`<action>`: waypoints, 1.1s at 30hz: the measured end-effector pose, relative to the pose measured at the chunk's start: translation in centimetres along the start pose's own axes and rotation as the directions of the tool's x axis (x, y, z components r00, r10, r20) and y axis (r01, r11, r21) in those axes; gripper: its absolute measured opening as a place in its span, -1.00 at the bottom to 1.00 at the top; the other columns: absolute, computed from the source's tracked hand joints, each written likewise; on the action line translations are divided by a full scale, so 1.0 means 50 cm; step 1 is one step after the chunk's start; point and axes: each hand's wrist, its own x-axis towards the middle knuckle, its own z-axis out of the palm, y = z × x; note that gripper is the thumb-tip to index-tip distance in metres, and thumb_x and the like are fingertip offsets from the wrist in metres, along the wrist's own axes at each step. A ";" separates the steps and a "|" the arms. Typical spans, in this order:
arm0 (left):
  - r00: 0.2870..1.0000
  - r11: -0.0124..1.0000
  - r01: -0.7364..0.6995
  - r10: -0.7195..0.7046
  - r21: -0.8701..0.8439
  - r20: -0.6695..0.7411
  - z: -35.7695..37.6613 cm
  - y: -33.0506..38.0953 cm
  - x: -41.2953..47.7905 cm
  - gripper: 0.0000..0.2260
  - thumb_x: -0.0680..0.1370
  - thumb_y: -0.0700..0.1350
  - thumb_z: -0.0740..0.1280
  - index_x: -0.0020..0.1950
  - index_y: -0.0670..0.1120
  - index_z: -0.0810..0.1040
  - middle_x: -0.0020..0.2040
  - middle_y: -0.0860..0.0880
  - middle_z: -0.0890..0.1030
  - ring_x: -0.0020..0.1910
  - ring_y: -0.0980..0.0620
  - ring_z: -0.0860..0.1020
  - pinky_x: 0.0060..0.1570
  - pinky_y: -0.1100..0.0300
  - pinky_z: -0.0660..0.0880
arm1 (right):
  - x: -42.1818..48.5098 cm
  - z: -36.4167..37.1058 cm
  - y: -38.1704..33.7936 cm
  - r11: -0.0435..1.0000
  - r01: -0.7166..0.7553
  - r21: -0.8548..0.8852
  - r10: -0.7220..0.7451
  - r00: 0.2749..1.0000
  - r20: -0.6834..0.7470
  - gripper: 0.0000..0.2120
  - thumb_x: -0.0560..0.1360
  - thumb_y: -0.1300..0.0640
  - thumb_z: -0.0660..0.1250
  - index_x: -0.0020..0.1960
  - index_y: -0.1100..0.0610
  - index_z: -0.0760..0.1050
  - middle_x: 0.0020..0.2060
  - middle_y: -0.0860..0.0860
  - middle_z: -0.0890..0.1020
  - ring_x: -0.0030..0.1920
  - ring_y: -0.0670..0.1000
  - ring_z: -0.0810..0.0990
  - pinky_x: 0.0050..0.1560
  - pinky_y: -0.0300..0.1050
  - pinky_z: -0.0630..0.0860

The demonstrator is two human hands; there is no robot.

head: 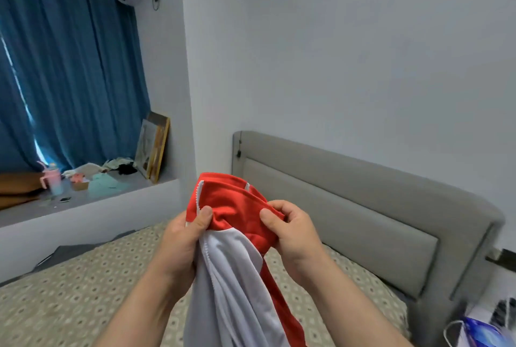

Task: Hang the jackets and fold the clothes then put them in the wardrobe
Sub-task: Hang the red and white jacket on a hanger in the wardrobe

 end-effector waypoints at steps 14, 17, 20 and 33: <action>0.819 0.915 0.378 -0.261 -0.139 0.510 0.246 -0.192 -0.088 -0.73 0.46 -0.01 0.39 0.00 -0.17 0.70 -0.03 -0.30 0.69 -0.09 -0.22 0.69 -0.16 0.02 0.62 | -0.280 -0.225 -0.035 0.985 0.029 -0.170 -0.134 0.752 -0.645 -0.73 0.51 0.30 0.42 -0.28 0.01 0.67 -0.29 0.07 0.67 -0.26 0.02 0.61 -0.19 -0.06 0.59; 0.768 0.922 0.379 -0.263 -0.083 0.585 0.317 -0.217 -0.126 -0.72 0.41 0.02 0.43 -0.06 -0.17 0.70 -0.08 -0.29 0.69 -0.15 -0.16 0.69 -0.22 0.07 0.61 | -0.366 -0.277 -0.058 0.969 0.014 -0.245 -0.192 0.665 -0.722 -0.72 0.51 0.30 0.42 -0.27 -0.01 0.68 -0.32 0.00 0.67 -0.29 -0.05 0.60 -0.24 -0.15 0.57; 0.709 0.934 0.353 -0.233 -0.050 0.665 0.397 -0.234 -0.168 -0.75 0.39 0.06 0.43 -0.10 -0.10 0.72 -0.11 -0.19 0.71 -0.16 -0.06 0.69 -0.19 0.15 0.60 | -0.447 -0.322 -0.091 0.963 0.031 -0.269 -0.238 0.572 -0.785 -0.74 0.51 0.31 0.41 -0.27 0.02 0.68 -0.30 0.01 0.67 -0.27 -0.04 0.60 -0.22 -0.16 0.57; 0.512 0.928 0.371 -0.240 0.039 0.825 0.701 -0.257 -0.369 -0.83 0.39 -0.03 0.53 -0.14 -0.11 0.70 -0.07 -0.21 0.71 -0.09 -0.09 0.66 0.00 0.00 0.57 | -0.747 -0.494 -0.223 0.885 -0.008 -0.465 -0.433 0.351 -0.830 -0.77 0.51 0.27 0.43 -0.21 -0.03 0.68 -0.27 -0.06 0.68 -0.24 -0.12 0.62 -0.23 -0.28 0.54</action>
